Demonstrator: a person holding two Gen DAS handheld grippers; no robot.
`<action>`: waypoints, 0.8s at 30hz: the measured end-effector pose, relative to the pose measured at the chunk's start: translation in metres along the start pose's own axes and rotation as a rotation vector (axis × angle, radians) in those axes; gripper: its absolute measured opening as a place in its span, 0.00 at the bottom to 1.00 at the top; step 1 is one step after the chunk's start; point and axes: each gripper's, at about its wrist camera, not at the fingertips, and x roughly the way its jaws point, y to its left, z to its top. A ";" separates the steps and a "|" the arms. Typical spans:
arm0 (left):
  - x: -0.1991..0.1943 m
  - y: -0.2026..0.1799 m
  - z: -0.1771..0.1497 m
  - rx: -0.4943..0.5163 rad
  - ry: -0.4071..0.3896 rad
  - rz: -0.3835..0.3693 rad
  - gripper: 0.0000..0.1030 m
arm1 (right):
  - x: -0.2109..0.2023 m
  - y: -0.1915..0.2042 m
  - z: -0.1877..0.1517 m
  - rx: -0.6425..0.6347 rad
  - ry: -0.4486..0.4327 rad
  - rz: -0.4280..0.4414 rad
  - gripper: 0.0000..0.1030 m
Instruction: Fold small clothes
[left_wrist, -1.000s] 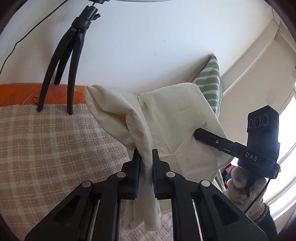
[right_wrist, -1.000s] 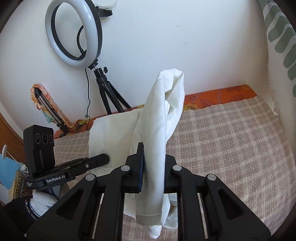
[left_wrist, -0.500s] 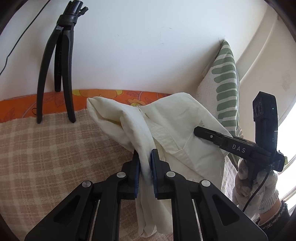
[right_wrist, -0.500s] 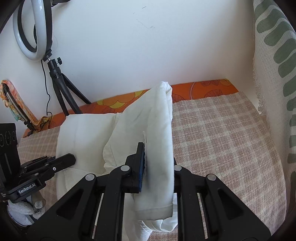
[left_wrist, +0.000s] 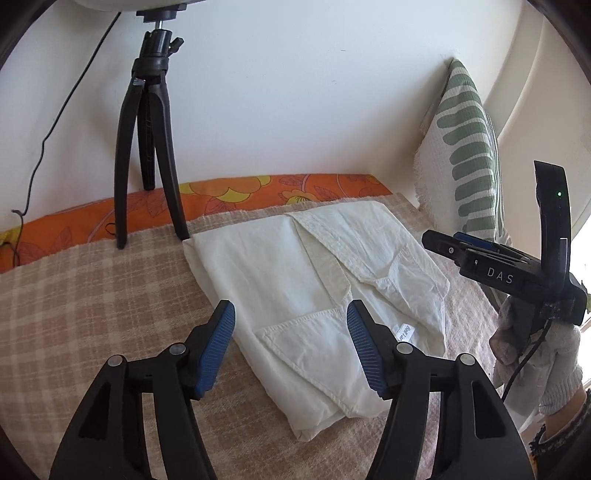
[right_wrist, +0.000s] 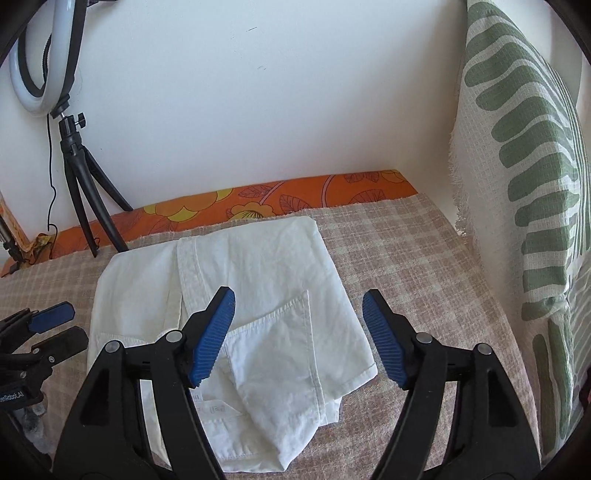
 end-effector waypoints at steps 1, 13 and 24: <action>-0.004 -0.002 -0.001 0.009 0.001 0.005 0.62 | -0.004 0.000 -0.001 0.002 -0.005 -0.003 0.73; -0.080 -0.014 -0.017 0.037 -0.058 0.031 0.64 | -0.087 0.026 -0.020 0.025 -0.084 -0.015 0.79; -0.190 -0.011 -0.052 0.040 -0.184 0.046 0.67 | -0.193 0.075 -0.064 0.024 -0.192 0.004 0.89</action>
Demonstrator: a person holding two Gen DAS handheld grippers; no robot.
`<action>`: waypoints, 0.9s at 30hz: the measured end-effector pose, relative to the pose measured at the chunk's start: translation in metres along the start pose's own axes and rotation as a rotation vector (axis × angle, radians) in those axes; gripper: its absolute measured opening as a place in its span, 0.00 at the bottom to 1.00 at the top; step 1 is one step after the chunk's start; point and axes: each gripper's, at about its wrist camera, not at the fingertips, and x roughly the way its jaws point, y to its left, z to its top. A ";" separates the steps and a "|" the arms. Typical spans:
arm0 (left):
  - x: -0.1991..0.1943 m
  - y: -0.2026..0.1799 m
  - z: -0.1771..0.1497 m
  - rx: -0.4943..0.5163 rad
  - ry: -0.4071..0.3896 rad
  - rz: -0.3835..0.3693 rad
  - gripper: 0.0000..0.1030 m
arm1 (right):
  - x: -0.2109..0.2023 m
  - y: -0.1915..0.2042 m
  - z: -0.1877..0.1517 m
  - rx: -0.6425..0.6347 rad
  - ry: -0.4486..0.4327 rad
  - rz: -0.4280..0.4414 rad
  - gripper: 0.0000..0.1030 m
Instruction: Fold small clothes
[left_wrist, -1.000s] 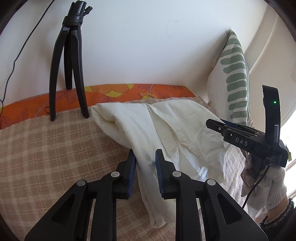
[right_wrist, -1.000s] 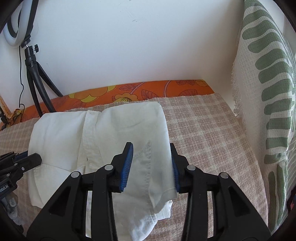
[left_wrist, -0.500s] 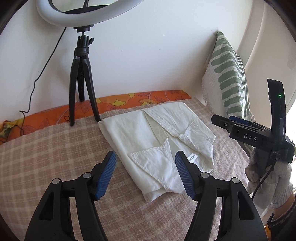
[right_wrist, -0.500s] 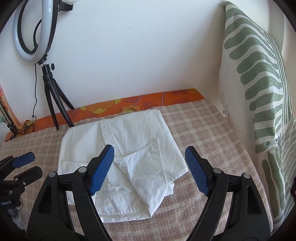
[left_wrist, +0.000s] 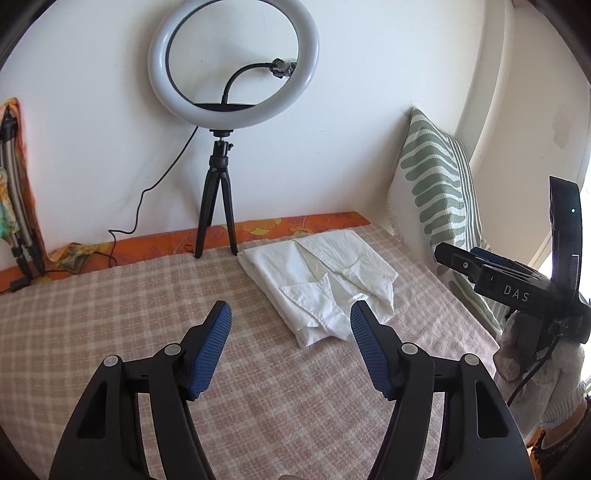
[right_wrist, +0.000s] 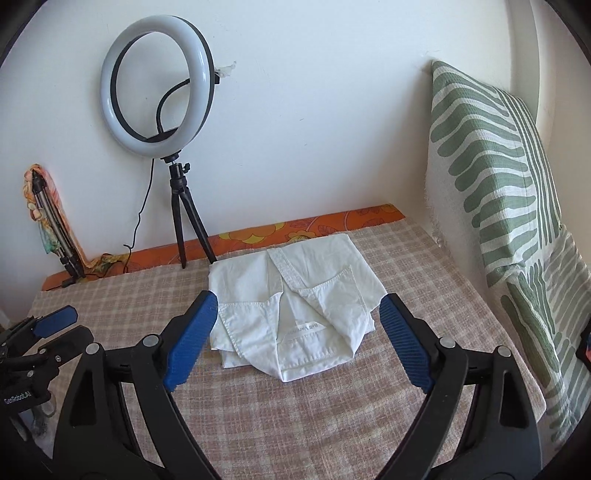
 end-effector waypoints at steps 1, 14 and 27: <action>-0.011 0.001 -0.003 0.001 -0.015 -0.001 0.72 | -0.008 0.005 -0.004 -0.012 -0.005 -0.004 0.89; -0.090 0.004 -0.061 0.063 -0.071 0.014 0.79 | -0.083 0.045 -0.062 -0.019 -0.080 -0.031 1.00; -0.104 0.011 -0.089 0.094 -0.077 0.107 1.00 | -0.094 0.057 -0.095 -0.013 -0.107 -0.059 1.00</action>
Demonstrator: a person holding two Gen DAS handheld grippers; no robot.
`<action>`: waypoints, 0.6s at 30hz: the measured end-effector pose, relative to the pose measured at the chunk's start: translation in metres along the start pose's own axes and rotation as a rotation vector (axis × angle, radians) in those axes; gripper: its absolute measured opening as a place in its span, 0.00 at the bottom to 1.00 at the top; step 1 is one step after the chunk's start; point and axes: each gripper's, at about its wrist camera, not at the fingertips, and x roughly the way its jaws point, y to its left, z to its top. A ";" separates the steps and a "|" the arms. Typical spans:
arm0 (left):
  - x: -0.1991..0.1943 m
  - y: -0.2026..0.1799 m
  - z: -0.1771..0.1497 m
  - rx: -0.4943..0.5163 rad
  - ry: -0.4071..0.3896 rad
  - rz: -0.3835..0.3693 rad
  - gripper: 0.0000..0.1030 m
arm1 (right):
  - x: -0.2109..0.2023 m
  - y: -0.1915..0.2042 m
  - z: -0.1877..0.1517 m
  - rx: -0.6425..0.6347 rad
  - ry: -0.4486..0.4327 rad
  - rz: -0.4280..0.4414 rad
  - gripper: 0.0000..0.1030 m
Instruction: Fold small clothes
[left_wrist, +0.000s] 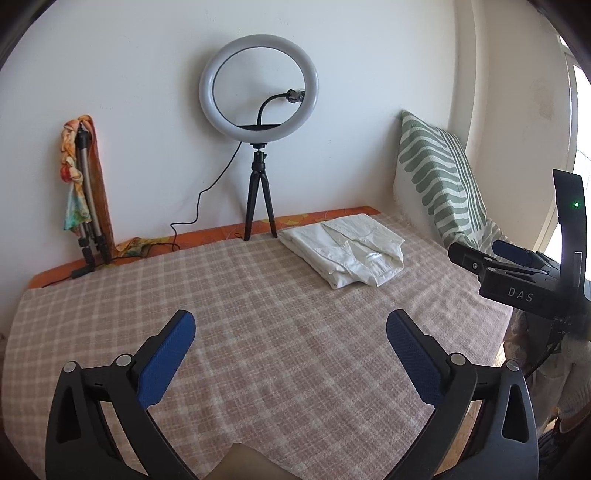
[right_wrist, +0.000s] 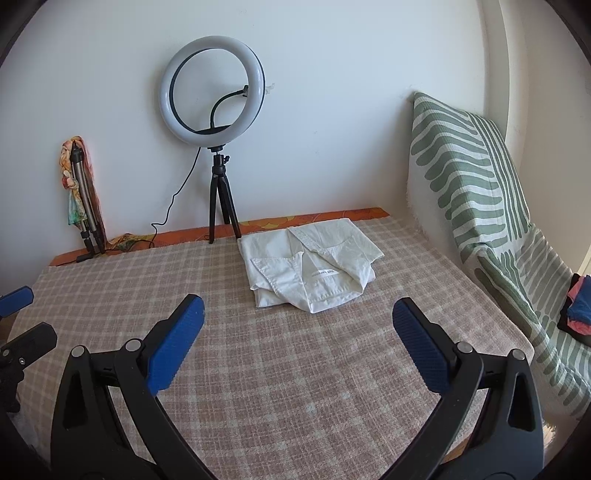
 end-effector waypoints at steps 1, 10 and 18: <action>0.002 0.001 -0.002 -0.002 0.007 -0.001 1.00 | 0.000 0.001 -0.001 0.002 -0.004 -0.001 1.00; 0.006 0.007 -0.012 -0.008 0.002 0.042 1.00 | 0.004 -0.001 -0.002 0.022 -0.032 -0.015 1.00; 0.010 0.005 -0.017 0.024 0.020 0.049 1.00 | 0.003 0.000 -0.004 0.025 -0.031 -0.018 1.00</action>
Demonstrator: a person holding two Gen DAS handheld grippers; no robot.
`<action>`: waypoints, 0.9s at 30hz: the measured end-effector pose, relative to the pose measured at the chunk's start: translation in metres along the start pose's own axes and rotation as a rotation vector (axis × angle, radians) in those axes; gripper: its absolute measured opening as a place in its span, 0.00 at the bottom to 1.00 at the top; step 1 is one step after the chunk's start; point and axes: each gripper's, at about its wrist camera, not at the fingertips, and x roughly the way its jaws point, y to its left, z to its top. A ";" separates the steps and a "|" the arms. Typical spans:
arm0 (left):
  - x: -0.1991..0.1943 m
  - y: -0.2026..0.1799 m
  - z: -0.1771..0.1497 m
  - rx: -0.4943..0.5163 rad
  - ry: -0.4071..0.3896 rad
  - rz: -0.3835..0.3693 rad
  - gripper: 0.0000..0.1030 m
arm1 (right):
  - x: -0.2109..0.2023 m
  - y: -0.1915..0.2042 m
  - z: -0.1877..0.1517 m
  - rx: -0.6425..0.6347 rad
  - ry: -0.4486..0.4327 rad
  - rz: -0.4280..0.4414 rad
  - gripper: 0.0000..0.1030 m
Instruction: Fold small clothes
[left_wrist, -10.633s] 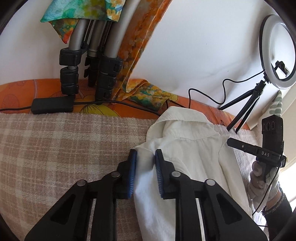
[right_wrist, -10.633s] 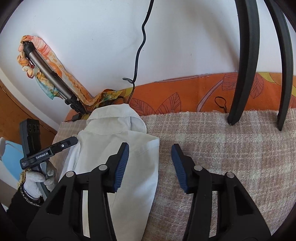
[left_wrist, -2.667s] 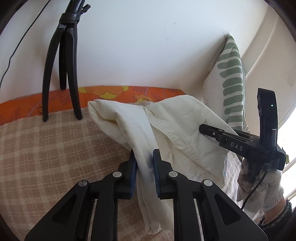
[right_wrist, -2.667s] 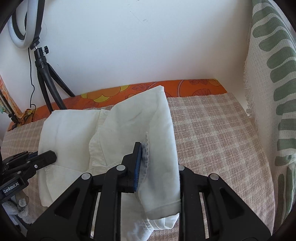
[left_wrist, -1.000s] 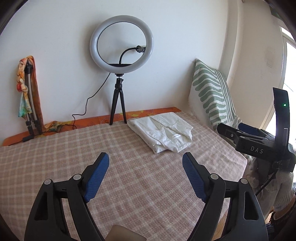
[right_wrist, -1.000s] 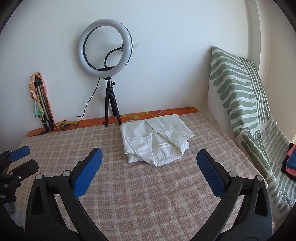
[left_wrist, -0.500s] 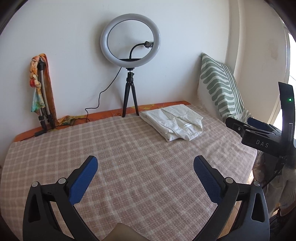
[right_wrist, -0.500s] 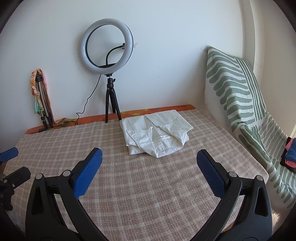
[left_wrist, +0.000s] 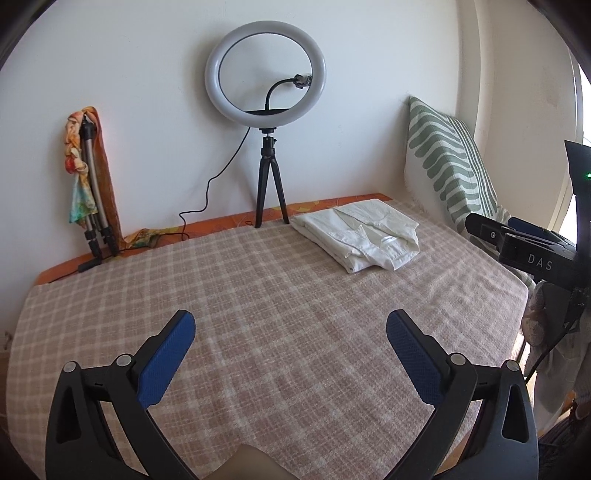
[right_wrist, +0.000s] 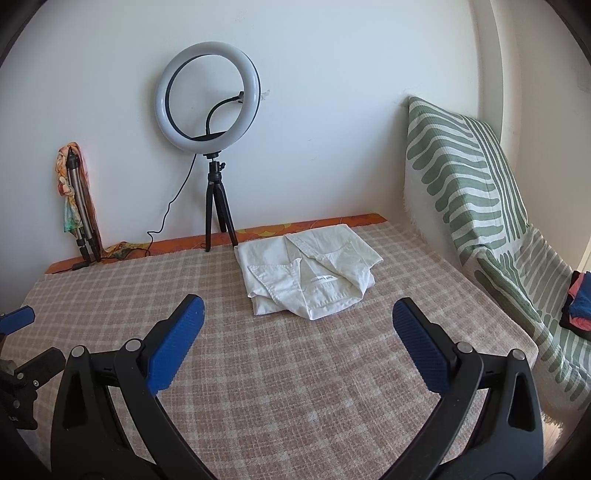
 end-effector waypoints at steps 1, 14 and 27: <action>0.000 0.000 -0.001 -0.002 0.002 0.001 1.00 | 0.001 0.000 0.000 0.000 0.001 0.002 1.00; -0.002 0.002 -0.001 -0.015 0.005 -0.002 1.00 | 0.007 -0.004 0.000 -0.004 0.002 0.008 1.00; -0.003 0.002 -0.002 -0.011 0.006 0.003 1.00 | 0.006 -0.002 -0.003 0.000 0.007 0.007 1.00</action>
